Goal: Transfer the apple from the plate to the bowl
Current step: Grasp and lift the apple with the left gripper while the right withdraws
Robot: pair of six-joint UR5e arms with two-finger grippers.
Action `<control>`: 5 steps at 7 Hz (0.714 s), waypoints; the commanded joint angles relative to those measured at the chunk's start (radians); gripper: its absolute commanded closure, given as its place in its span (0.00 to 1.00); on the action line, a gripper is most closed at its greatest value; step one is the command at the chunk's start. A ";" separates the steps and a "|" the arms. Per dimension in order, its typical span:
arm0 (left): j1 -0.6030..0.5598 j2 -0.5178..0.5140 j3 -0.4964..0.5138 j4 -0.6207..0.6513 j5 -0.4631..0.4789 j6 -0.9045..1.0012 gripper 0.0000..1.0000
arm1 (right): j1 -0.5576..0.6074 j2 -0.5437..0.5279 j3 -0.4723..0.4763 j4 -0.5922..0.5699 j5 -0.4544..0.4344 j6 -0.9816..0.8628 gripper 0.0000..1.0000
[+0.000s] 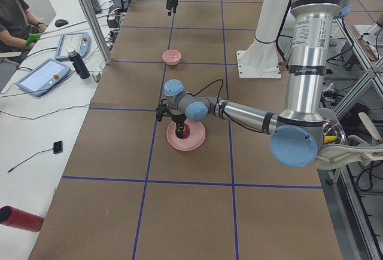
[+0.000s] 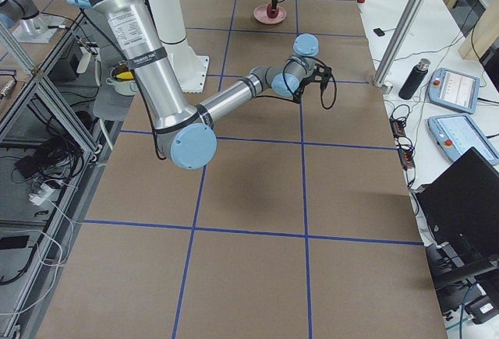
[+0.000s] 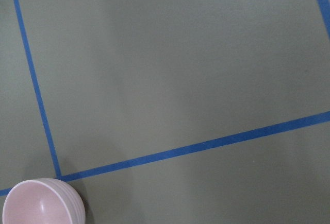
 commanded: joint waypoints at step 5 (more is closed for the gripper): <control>0.011 -0.287 -0.104 0.062 -0.105 -0.345 1.00 | 0.312 -0.259 0.034 -0.275 -0.009 -0.868 0.00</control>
